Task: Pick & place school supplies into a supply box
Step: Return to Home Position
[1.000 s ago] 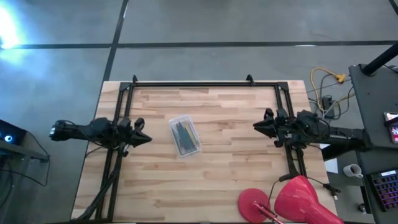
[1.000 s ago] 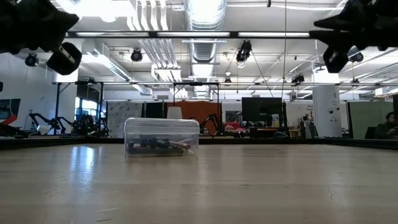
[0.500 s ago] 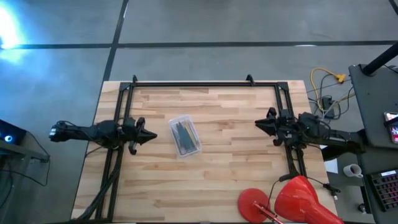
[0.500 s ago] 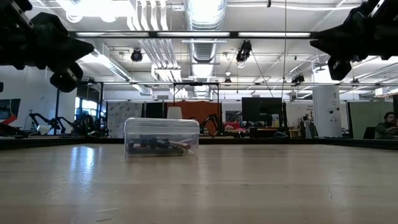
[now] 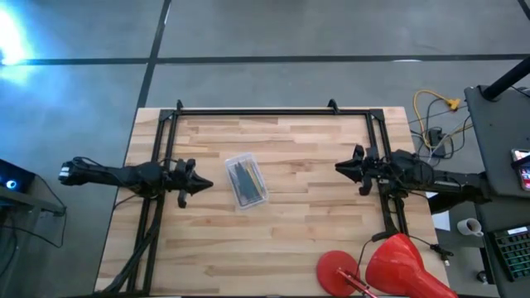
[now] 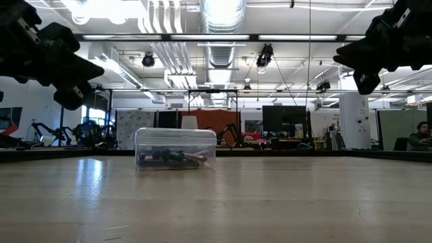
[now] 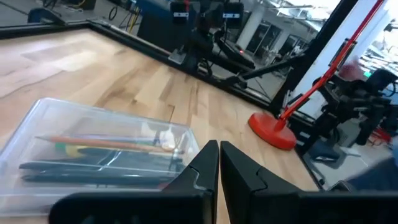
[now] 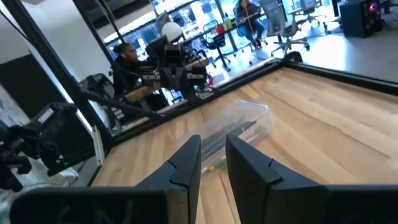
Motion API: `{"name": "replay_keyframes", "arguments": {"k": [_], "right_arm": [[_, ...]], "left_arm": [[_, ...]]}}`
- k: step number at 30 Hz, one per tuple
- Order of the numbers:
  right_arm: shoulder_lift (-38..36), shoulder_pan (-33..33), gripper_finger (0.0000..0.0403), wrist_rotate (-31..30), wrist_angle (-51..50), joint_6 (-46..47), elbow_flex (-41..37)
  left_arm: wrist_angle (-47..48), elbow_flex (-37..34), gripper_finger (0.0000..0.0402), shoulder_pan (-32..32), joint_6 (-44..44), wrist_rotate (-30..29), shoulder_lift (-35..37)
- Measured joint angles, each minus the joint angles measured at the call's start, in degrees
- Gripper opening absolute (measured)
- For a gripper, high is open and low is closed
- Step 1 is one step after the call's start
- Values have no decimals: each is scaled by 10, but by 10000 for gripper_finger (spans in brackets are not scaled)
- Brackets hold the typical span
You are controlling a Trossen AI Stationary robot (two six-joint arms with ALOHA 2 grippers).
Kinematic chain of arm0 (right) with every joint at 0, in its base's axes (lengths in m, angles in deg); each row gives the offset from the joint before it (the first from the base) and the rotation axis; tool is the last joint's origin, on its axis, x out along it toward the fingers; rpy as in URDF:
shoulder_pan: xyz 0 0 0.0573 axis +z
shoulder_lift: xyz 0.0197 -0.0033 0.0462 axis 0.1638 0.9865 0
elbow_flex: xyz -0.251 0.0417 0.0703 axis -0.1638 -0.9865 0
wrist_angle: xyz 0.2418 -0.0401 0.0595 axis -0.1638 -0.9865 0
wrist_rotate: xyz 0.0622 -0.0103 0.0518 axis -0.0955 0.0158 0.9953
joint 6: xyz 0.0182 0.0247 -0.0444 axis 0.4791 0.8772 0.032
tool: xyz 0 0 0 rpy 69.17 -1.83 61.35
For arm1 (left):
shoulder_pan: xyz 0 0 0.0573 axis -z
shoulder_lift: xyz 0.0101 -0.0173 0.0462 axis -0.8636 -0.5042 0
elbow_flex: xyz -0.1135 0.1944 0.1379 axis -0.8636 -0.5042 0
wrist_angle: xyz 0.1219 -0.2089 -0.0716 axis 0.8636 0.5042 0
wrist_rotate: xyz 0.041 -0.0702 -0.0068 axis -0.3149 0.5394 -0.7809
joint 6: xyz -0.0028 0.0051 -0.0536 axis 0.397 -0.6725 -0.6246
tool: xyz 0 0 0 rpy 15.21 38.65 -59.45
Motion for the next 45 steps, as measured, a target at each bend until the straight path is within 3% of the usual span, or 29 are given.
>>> {"name": "replay_keyframes", "arguments": {"k": [25, 45], "right_arm": [[6, 0, 68, 0, 0, 0, 0], [6, 0, 68, 0, 0, 0, 0]], "left_arm": [[2, 0, 0, 0, 0, 0, -130], [2, -1, 0, 0, 0, 0, -160]]}}
